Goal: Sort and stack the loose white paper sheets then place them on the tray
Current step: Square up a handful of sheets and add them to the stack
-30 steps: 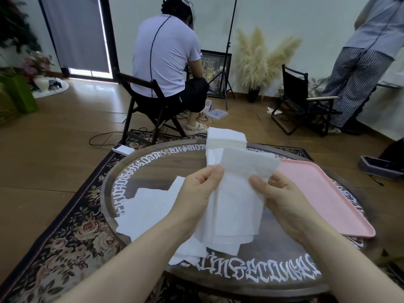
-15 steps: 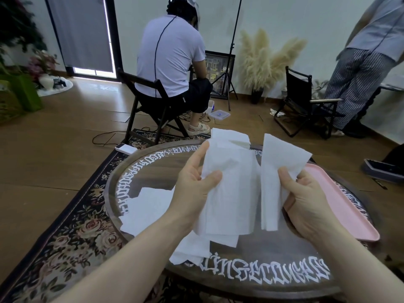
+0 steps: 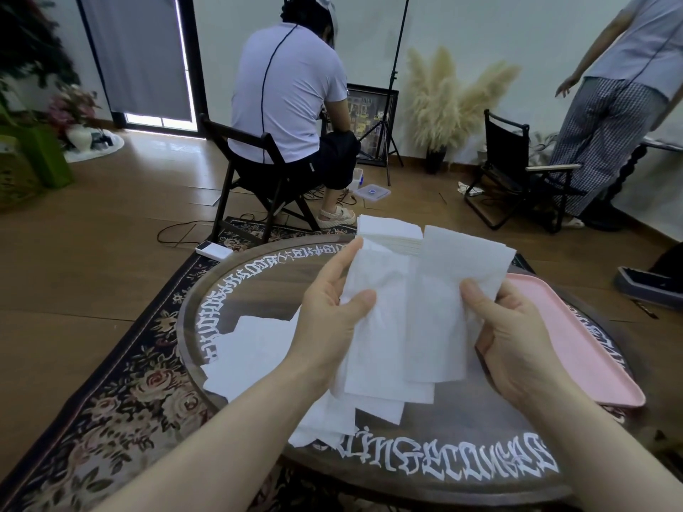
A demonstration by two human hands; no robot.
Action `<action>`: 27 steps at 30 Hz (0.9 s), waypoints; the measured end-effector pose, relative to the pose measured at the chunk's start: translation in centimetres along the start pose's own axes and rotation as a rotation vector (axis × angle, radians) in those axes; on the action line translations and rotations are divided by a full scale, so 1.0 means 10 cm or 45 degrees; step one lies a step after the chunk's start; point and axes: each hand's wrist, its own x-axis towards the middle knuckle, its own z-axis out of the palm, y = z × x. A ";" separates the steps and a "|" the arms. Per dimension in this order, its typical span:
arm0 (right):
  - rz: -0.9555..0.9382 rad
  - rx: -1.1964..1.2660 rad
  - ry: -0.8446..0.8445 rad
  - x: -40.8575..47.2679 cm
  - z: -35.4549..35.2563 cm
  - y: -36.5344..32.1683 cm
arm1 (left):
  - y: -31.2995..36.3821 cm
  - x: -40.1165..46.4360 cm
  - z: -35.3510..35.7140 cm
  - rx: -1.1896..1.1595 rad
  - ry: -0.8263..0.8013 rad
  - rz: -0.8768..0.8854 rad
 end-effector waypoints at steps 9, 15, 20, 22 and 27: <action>-0.055 -0.107 -0.108 -0.08 0.10 -0.02 | -0.01 -0.01 0.03 0.025 -0.017 -0.023; -0.309 -0.271 -0.012 -0.13 0.15 0.01 | -0.01 -0.04 0.05 -0.046 0.022 -0.119; -0.455 -0.301 0.042 -0.15 0.21 0.00 | 0.01 -0.06 0.07 -0.114 0.001 -0.158; -0.483 -0.264 0.064 -0.15 0.22 0.00 | 0.02 -0.06 0.07 -0.127 -0.012 -0.157; -0.478 -0.213 0.063 -0.15 0.27 -0.02 | 0.02 -0.04 0.05 -0.124 -0.034 -0.103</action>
